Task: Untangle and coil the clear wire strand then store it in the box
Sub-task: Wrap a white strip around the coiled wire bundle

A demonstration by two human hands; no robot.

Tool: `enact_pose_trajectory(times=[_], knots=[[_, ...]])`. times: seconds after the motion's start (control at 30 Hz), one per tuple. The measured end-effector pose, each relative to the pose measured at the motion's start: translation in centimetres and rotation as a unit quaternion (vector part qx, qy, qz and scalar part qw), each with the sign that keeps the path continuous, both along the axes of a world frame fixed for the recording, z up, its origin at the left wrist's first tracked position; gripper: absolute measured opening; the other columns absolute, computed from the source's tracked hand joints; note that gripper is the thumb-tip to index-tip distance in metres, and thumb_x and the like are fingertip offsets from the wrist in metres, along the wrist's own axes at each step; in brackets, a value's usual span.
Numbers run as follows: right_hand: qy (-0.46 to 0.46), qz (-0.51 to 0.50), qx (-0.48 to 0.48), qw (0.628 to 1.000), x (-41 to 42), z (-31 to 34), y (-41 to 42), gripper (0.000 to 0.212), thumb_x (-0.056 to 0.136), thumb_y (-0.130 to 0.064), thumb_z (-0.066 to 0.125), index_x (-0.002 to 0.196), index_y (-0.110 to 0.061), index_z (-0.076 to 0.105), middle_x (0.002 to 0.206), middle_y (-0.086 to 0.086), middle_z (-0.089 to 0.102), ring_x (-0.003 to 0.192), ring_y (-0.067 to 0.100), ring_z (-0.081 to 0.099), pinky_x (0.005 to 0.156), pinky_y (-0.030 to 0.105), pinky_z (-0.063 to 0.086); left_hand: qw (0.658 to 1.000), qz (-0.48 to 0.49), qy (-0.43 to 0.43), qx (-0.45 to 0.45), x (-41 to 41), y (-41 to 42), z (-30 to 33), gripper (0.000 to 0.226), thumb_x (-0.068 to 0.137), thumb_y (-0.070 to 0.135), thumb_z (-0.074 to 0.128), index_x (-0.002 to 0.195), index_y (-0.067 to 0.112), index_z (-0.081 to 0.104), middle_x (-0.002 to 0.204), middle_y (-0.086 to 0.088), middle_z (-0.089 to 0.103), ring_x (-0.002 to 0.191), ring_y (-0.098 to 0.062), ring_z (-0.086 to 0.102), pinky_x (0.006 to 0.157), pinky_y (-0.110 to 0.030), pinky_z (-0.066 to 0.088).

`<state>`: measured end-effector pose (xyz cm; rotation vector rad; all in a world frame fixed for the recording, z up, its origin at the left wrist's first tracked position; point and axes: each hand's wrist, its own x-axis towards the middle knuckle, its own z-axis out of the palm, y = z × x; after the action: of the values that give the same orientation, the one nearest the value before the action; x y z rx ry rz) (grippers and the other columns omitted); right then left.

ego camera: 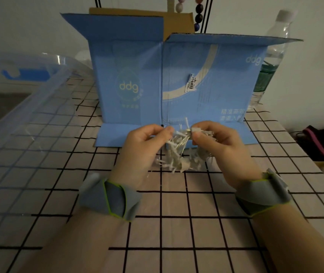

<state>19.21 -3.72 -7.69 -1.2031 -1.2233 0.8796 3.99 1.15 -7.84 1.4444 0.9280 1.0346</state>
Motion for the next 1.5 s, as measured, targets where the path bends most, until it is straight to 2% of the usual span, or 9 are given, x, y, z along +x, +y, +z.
enact_pose_trajectory(times=[0.1,0.33,0.63,0.8,0.93,1.13,1.27,1.4,1.5], knots=[[0.011,0.012,0.008,1.000,0.2,-0.1,0.0,0.010,0.076,-0.021,0.055,0.075,-0.021,0.065,0.062,-0.012,0.061,0.060,-0.001,0.054,0.055,0.014,0.044,0.999,-0.022,-0.045,-0.018,0.1,-0.1,0.2,0.017,0.087,0.015,0.056,0.073,0.014,0.066,0.071,-0.005,0.063,0.067,-0.016,0.058,0.067,-0.027,0.052],[0.033,0.013,0.038,0.999,0.5,-0.3,0.1,0.012,0.079,-0.020,0.054,0.084,-0.019,0.064,0.066,-0.010,0.062,0.064,0.005,0.054,0.057,0.018,0.046,0.996,-0.015,-0.032,0.082,0.0,-0.1,0.5,0.015,0.086,0.004,0.058,0.083,0.017,0.065,0.075,0.006,0.069,0.071,-0.004,0.064,0.068,-0.016,0.051],[0.038,0.090,0.134,0.986,0.5,-0.2,-0.1,0.016,0.075,-0.035,0.067,0.090,-0.031,0.070,0.086,-0.014,0.067,0.079,0.006,0.062,0.070,0.022,0.051,0.990,-0.057,-0.040,0.123,-0.3,-0.5,1.4,0.025,0.087,0.002,0.054,0.080,0.022,0.066,0.069,0.019,0.070,0.070,0.003,0.065,0.065,-0.008,0.047],[0.041,0.087,0.142,0.985,0.6,-0.1,-0.1,0.020,0.076,-0.040,0.065,0.093,-0.030,0.069,0.087,-0.011,0.068,0.082,0.010,0.062,0.072,0.025,0.051,0.993,-0.094,-0.040,0.053,-0.2,-0.6,1.3,0.027,0.090,0.007,0.050,0.077,0.023,0.067,0.065,0.014,0.069,0.064,0.002,0.063,0.063,-0.011,0.049],[0.046,0.047,0.133,0.989,0.5,-0.2,0.2,0.013,0.077,-0.028,0.065,0.089,-0.028,0.069,0.083,-0.012,0.069,0.079,0.007,0.064,0.069,0.021,0.052,0.988,-0.125,-0.089,-0.027,0.0,-0.6,1.2,0.020,0.088,0.013,0.048,0.080,0.017,0.067,0.066,0.006,0.068,0.061,-0.006,0.062,0.061,-0.018,0.052],[-0.060,-0.041,0.101,0.992,0.4,-0.5,0.2,0.022,0.078,-0.035,0.057,0.094,-0.022,0.064,0.090,-0.003,0.069,0.087,0.019,0.064,0.077,0.031,0.054,0.963,-0.182,-0.134,-0.146,0.1,-0.4,0.7,0.032,0.080,0.041,0.062,0.096,0.014,0.063,0.074,0.000,0.068,0.066,-0.011,0.064,0.060,-0.026,0.053],[-0.172,-0.086,0.119,0.974,0.2,-0.9,0.3,0.020,0.083,-0.032,0.057,0.099,-0.019,0.059,0.088,0.000,0.066,0.080,0.011,0.062,0.073,0.025,0.051,0.966,-0.173,-0.093,-0.166,0.4,-0.7,0.7,0.027,0.072,0.013,0.067,0.098,0.009,0.062,0.075,-0.002,0.069,0.068,-0.013,0.066,0.064,-0.025,0.057],[0.011,-0.050,0.058,0.997,-0.9,-0.8,0.2,0.009,0.088,-0.011,0.057,0.092,-0.018,0.056,0.071,0.004,0.061,0.063,0.016,0.059,0.058,0.027,0.051,0.940,-0.151,-0.178,-0.248,0.3,-0.2,0.6,0.012,0.068,0.016,0.057,0.070,0.006,0.063,0.060,-0.002,0.064,0.057,-0.012,0.063,0.056,-0.022,0.055],[0.150,0.005,-0.017,0.988,-1.1,-0.2,0.1,0.006,0.088,-0.010,0.051,0.084,-0.011,0.055,0.068,0.003,0.061,0.062,0.015,0.056,0.054,0.024,0.050,0.907,-0.172,-0.233,-0.305,0.0,0.2,0.8,0.017,0.071,0.021,0.054,0.078,0.006,0.059,0.056,0.000,0.060,0.049,-0.008,0.059,0.049,-0.019,0.051]])
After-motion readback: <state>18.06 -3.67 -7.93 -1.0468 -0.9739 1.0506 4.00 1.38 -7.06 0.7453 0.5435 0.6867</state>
